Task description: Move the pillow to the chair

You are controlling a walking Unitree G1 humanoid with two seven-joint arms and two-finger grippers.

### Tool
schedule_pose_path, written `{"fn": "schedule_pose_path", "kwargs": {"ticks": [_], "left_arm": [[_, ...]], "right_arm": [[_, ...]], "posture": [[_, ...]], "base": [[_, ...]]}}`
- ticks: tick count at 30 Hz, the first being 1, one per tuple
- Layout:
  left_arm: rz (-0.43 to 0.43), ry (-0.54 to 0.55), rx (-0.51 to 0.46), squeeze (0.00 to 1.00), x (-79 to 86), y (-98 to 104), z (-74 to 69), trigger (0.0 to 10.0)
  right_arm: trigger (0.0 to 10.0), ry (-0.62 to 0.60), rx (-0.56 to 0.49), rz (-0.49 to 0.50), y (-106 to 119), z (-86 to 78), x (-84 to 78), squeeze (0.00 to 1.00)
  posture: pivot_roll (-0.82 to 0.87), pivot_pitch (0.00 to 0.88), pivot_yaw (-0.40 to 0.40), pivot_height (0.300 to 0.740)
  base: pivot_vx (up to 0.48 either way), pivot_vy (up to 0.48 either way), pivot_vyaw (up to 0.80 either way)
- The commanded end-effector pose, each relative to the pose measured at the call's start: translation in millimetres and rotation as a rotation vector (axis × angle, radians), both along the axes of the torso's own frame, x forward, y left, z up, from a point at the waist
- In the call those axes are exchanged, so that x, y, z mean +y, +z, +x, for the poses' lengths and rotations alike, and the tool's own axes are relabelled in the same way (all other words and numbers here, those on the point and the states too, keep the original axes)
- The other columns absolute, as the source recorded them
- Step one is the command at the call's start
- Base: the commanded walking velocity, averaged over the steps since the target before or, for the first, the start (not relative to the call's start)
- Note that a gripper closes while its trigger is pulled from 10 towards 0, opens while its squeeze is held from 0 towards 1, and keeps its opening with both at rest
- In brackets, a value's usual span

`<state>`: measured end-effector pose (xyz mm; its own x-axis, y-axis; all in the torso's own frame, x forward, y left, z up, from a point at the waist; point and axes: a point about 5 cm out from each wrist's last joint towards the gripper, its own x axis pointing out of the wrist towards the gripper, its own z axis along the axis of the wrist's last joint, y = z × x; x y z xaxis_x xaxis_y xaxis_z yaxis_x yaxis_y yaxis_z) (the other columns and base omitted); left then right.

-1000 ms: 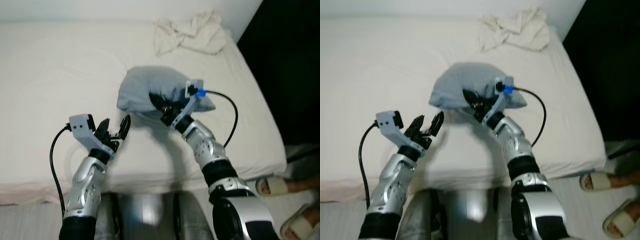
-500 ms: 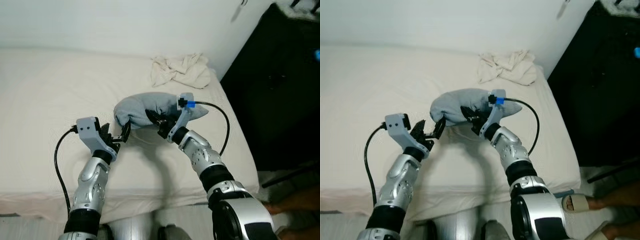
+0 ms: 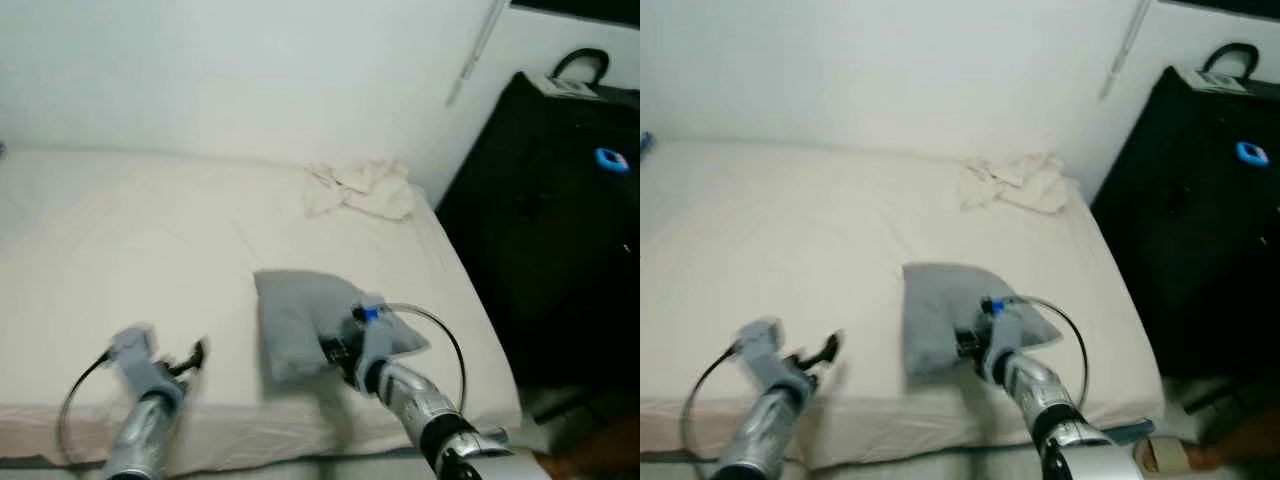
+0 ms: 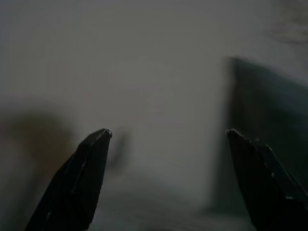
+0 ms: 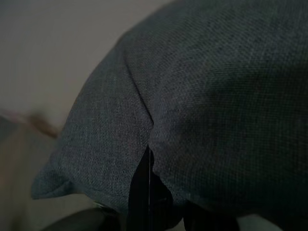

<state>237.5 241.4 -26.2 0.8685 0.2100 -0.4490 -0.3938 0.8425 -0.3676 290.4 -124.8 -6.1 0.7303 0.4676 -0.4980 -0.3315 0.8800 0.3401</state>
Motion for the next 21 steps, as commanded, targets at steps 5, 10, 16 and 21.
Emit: {"fn": "schedule_pose_path", "kwargs": {"ticks": [5,10,16,21], "left_arm": [[-0.047,0.061,0.224,0.0,0.9,-39,-52.6,10.0],[-0.033,0.011,0.365,0.0,-7.9,-56,-79.6,10.0],[-0.036,-0.13,0.458,0.0,-29.3,-70,-101.8,10.0],[0.023,-0.197,0.511,0.0,-36.9,-74,-106.9,10.0]], "right_arm": [[10.0,-0.024,0.096,-0.093,-25,-26.3,-16.4,0.0],[10.0,-0.063,0.154,-0.132,-37,-39.8,-25.3,0.0],[10.0,-0.1,0.214,-0.181,-48,-54.6,-31.1,0.0],[10.0,-0.08,0.229,-0.199,-53,-62.2,-29.9,0.0]], "posture": [[-0.05,0.024,-0.065,0.74],[-0.05,0.029,-0.06,0.74],[-0.05,0.038,-0.048,0.74],[-0.04,0.041,-0.038,0.74]], "base": [[0.0,0.0,0.79],[0.0,0.0,0.79],[0.0,0.0,0.0],[0.0,-0.311,0.0]]}}
